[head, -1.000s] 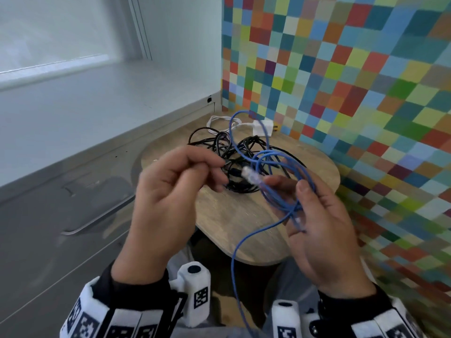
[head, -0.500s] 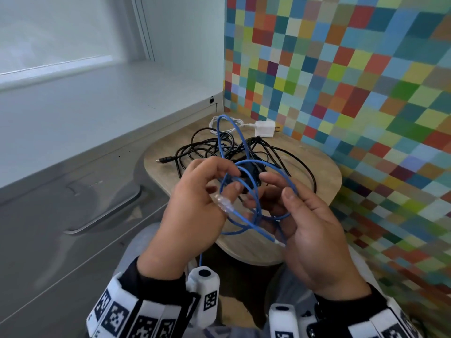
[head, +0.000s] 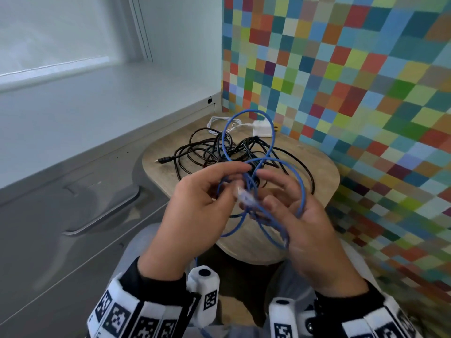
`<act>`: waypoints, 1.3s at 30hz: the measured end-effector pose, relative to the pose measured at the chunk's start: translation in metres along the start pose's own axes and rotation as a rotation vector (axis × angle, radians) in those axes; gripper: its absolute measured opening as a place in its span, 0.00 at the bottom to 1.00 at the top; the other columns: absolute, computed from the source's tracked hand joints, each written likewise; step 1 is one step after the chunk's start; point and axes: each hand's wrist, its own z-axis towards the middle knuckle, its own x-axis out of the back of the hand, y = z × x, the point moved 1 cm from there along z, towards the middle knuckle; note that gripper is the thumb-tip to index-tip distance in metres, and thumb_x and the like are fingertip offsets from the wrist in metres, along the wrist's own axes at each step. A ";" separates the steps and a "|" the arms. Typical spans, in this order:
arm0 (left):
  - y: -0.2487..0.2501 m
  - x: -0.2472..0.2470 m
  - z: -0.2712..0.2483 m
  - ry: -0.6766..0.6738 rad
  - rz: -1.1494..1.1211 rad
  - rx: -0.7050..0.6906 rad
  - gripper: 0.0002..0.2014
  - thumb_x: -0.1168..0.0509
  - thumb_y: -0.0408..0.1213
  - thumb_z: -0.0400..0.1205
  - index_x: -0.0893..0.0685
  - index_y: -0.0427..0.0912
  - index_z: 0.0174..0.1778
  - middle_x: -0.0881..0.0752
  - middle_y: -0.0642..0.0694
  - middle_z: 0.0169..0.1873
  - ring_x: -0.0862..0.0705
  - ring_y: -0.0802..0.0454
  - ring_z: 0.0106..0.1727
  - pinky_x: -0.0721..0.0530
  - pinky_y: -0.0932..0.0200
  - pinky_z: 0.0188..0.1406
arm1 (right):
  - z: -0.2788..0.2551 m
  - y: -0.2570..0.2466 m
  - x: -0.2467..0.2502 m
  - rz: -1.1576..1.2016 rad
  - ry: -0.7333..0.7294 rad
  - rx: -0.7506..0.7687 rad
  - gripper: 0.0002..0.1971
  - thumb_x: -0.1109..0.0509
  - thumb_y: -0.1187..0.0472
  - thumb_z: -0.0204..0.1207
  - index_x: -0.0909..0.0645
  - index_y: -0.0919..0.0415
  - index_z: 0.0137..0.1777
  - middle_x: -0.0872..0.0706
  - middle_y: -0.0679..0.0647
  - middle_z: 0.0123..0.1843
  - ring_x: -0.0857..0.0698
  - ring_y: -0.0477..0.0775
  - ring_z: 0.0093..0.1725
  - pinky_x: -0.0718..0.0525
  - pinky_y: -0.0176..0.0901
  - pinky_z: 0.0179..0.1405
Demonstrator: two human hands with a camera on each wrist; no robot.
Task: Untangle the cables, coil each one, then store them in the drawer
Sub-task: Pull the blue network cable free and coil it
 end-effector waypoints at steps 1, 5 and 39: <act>0.001 -0.001 -0.001 -0.018 -0.017 0.000 0.12 0.27 0.29 0.83 0.09 0.49 0.56 0.07 0.52 0.44 0.08 0.53 0.43 0.09 0.55 0.45 | 0.000 0.000 -0.003 -0.033 0.016 0.003 0.14 0.28 0.54 0.83 0.15 0.49 0.68 0.07 0.59 0.59 0.08 0.59 0.62 0.12 0.56 0.65; 0.001 -0.001 -0.001 0.018 -0.032 0.032 0.07 0.20 0.32 0.76 0.08 0.47 0.45 0.07 0.52 0.36 0.10 0.60 0.37 0.12 0.65 0.41 | 0.000 -0.003 -0.004 -0.037 0.114 -0.035 0.12 0.38 0.57 0.90 0.12 0.50 0.59 0.06 0.63 0.46 0.06 0.64 0.51 0.12 0.66 0.63; -0.001 0.003 -0.002 -0.185 -0.226 -0.024 0.15 0.34 0.36 0.83 0.09 0.51 0.64 0.07 0.34 0.51 0.09 0.35 0.57 0.18 0.54 0.63 | 0.010 -0.016 -0.011 -0.012 0.246 -0.003 0.04 0.27 0.69 0.83 0.15 0.61 0.53 0.09 0.63 0.38 0.06 0.62 0.39 0.05 0.61 0.45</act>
